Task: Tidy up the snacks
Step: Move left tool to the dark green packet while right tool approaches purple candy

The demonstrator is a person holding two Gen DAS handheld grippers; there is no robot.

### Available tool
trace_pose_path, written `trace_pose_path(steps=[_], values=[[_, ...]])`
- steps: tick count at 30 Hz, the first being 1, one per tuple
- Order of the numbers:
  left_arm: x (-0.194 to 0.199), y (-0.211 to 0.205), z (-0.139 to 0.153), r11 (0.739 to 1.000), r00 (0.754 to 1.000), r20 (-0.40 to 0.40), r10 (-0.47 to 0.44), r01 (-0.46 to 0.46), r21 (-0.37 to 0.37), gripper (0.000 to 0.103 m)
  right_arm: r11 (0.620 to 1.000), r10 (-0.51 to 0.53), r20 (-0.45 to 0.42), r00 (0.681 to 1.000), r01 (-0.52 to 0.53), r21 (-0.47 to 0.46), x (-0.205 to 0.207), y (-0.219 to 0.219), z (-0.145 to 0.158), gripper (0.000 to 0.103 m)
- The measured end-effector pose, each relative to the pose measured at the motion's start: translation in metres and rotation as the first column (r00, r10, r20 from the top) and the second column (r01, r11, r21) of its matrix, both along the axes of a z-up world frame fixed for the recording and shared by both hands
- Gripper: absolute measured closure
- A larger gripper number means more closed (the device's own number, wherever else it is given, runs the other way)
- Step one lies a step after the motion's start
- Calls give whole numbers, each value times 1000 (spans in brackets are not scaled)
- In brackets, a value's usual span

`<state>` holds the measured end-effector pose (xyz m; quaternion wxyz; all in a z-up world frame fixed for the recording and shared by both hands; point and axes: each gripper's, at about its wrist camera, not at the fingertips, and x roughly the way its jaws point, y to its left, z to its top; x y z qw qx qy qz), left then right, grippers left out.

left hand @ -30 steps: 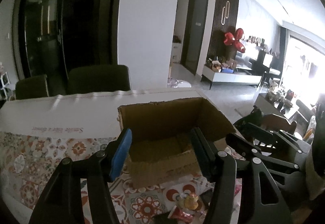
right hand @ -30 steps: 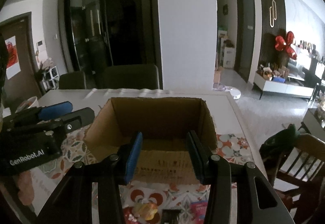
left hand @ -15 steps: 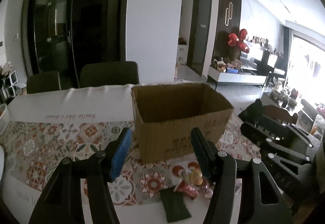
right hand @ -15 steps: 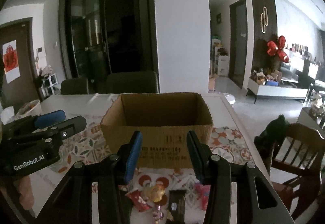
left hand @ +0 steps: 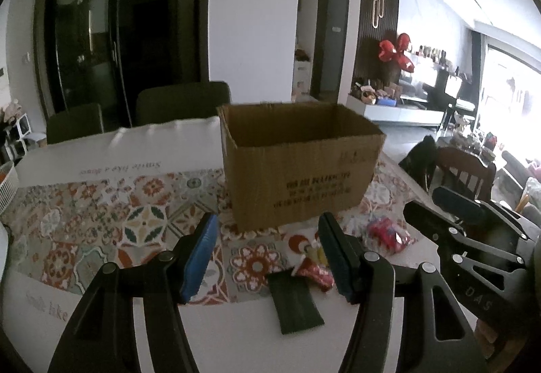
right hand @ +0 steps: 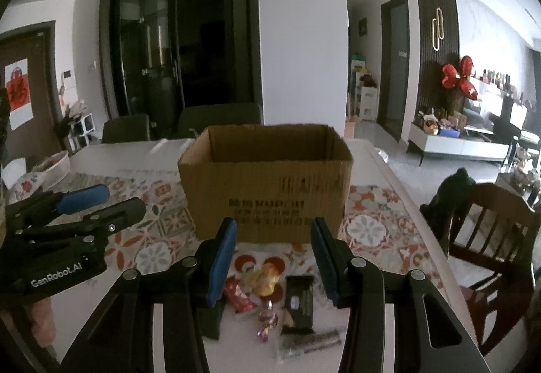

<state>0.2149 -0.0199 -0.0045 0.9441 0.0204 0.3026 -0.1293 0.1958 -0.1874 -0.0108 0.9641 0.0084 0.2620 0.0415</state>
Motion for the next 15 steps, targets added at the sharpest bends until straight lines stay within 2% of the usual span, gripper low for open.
trace_pose_path(steps=[15], values=[[4,-7,-60,1000,986,-168,-18,22,22,42,999,43,-187,981,-43,6,1,6,-58,57]])
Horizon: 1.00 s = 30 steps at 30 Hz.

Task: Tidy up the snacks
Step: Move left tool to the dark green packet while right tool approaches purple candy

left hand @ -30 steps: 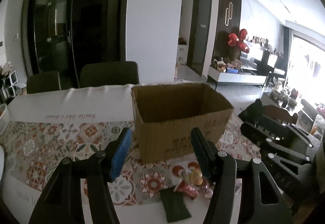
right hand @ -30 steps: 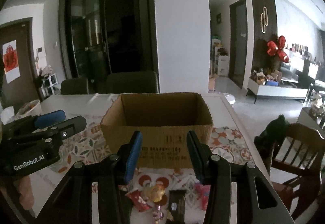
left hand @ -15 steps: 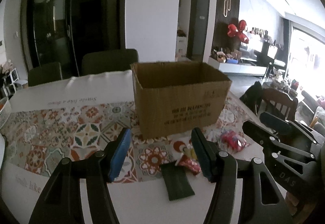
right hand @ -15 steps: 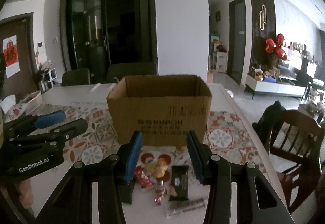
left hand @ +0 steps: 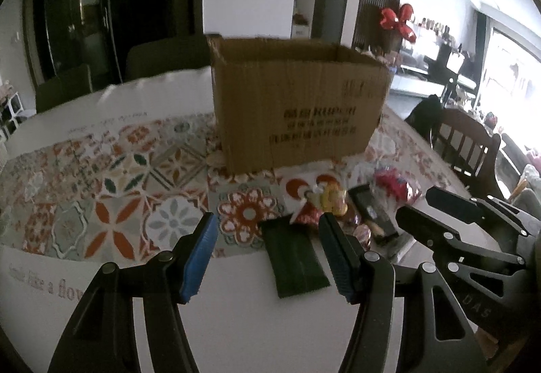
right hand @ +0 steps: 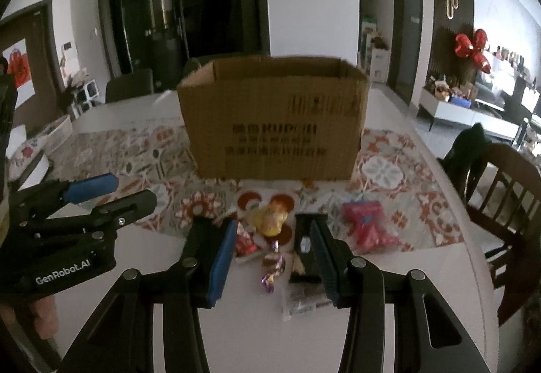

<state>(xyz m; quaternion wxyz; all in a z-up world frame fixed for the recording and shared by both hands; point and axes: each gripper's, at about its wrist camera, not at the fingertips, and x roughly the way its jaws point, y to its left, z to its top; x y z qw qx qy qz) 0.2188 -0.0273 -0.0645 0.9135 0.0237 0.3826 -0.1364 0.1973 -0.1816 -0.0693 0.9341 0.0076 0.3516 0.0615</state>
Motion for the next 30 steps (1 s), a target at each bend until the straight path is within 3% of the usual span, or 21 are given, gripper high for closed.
trace_pose_path(steps=[12,19,30], values=[[15,-10,-45,999,992,-120,-33,34,2,42,1000,15,-120,993,-13,19,15,-5,-40,57],[24,-19,-57,998,987,-154,-51,54,13,42,999,33,-151,988,-30,20,19,-5,-54,58],[37,-30,-72,997,976,-207,-61,70,35,43,997,78,-185,980,-73,36,29,-2,-68,70]])
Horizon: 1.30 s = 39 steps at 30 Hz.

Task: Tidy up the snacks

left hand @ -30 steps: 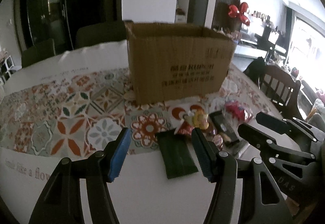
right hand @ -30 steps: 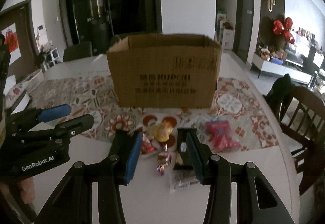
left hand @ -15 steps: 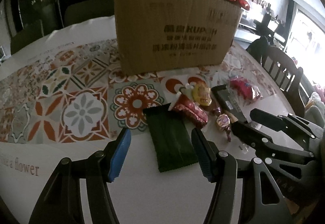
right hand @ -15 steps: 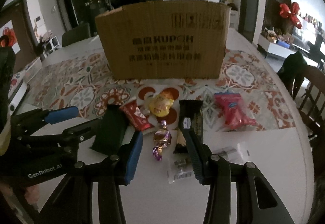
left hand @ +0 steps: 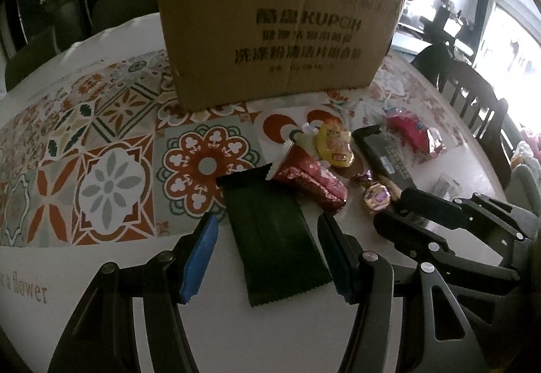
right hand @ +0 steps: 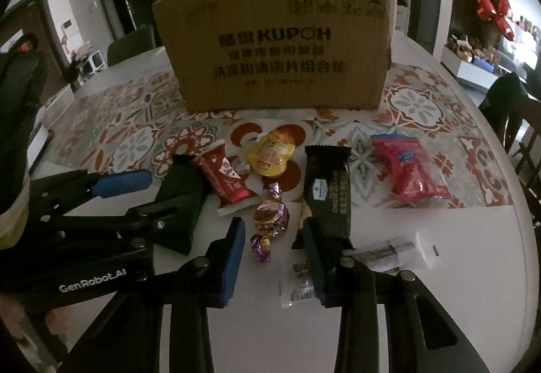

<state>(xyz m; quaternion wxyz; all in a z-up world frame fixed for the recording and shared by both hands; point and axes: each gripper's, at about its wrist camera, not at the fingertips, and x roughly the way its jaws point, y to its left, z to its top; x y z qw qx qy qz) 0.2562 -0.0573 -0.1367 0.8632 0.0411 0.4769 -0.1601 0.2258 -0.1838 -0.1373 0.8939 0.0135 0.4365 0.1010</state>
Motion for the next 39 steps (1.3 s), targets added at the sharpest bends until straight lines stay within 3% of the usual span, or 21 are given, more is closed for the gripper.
trace_pose_path(steps=[8,12,23,36,39], values=[[4,-3,-8,1000,1000,-11,10,-10,16,46,1000,22,2,1000,-22,-19,6,3,-4,74],[3,-5,-8,999,1000,6,13,-13,40,54,999,30,-5,1000,-30,-14,8,5,-6,75],[1,0,-6,999,999,-4,31,-31,8,56,999,16,2,1000,-16,-36,8,9,-10,80],[-20,4,18,999,998,56,36,-36,-11,58,1000,-23,43,999,23,-7,-7,0,10,80],[-25,6,30,999,996,81,36,-34,-26,64,1000,-28,65,998,27,5,-10,0,19,80]])
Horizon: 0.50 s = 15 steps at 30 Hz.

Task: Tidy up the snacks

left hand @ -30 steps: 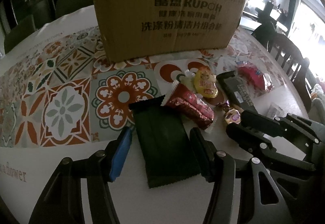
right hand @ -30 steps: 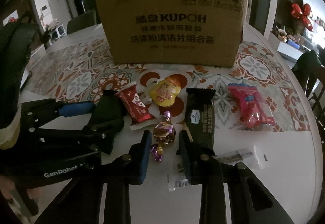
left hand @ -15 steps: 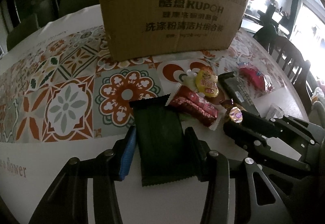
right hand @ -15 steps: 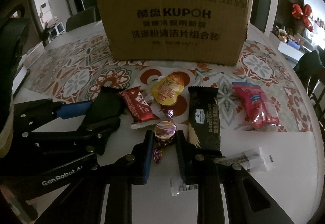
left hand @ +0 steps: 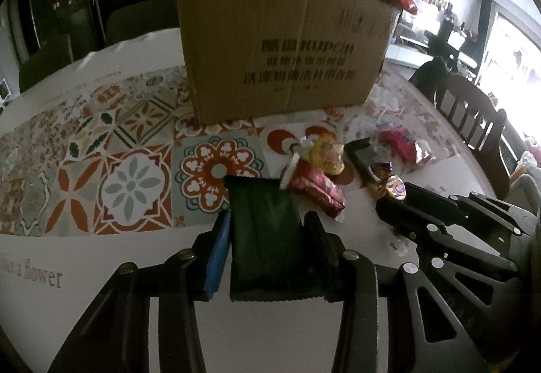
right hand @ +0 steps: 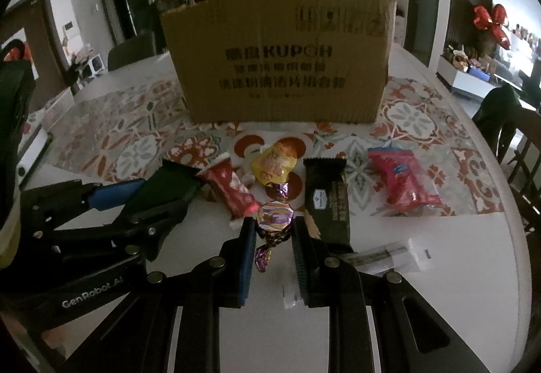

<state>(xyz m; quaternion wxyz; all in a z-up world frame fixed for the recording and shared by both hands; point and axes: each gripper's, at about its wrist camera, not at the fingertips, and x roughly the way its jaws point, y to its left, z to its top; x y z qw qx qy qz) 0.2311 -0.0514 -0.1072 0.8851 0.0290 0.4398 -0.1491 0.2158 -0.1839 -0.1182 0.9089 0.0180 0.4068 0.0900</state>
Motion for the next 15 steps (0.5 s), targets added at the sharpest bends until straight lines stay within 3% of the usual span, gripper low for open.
trace_pose_path(steps=[1,2,4,9,15], values=[[-1,0,3,1000,1000,10,2,-2,0,88,1000,0,9,1000,0,4,-2,0,3,80],[-2,1,6,1000,1000,17,4,-4,-1,94,1000,0,16,1000,0,5,-3,0,6,80],[-2,3,9,999,1000,2,-3,3,-37,96,1000,-2,38,999,2,5,-6,1,13,80],[-5,6,9,999,1000,19,7,-6,-31,96,1000,-4,71,997,4,-3,-11,1,23,80],[-6,8,8,999,1000,27,6,-5,-39,96,1000,-15,54,998,14,12,-10,-1,19,80]])
